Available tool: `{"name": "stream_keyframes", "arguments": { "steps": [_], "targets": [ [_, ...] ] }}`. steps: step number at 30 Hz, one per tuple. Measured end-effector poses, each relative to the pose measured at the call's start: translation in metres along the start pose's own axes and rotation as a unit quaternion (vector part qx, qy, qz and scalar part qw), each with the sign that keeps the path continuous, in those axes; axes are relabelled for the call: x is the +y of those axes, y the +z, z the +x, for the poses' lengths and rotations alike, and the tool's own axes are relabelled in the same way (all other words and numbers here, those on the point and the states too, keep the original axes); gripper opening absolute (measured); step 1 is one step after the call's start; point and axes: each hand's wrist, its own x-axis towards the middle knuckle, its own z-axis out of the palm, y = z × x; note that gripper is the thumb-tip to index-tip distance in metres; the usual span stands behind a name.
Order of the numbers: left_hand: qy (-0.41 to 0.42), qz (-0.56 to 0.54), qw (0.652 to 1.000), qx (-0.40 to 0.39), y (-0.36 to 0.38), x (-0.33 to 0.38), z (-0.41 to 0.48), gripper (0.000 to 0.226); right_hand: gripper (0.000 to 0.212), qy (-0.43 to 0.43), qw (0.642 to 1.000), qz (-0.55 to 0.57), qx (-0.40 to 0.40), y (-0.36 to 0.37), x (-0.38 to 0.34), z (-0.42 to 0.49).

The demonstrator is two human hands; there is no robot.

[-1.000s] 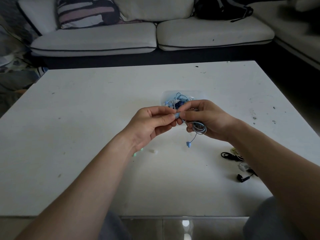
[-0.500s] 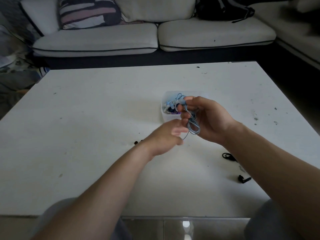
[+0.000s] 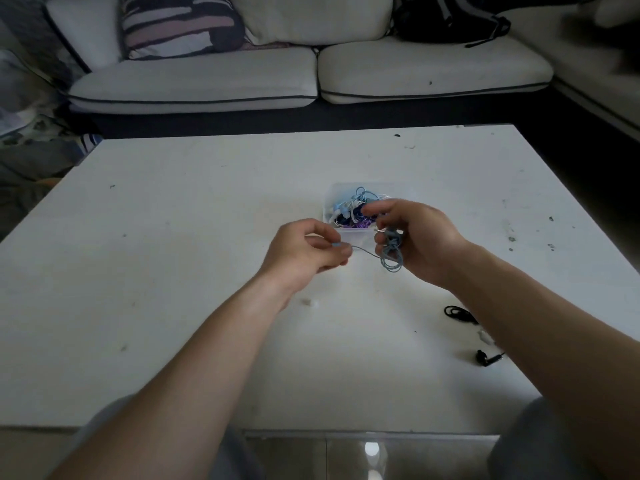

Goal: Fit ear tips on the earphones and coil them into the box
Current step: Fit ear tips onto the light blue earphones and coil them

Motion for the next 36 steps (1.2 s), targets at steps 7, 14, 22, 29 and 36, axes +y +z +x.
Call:
{"name": "stream_keyframes", "arguments": {
  "steps": [7,14,22,29,36],
  "targets": [
    [-0.042,-0.095,0.994,-0.027,-0.014,0.008,-0.002,0.023,0.016,0.005,0.992,-0.116,-0.059,0.016,0.02,-0.001],
    [-0.041,-0.027,0.998,0.038,-0.018,0.002,0.0,0.019,0.015,-0.054,0.977,-0.16,-0.132,0.017,0.029,0.001],
    [-0.044,0.018,0.999,0.0,-0.021,-0.011,0.006,0.005,0.006,-0.008,0.985,-0.128,-0.119,0.016,0.034,0.007],
    [-0.012,0.476,0.876,-0.079,-0.023,-0.043,0.006,0.013,0.01,0.028,0.99,-0.087,-0.109,0.008,0.031,0.013],
    [0.008,0.496,0.866,-0.07,-0.016,-0.046,0.009,0.014,0.011,0.004,0.987,-0.097,-0.131,0.009,0.028,0.011]
  ]
}}
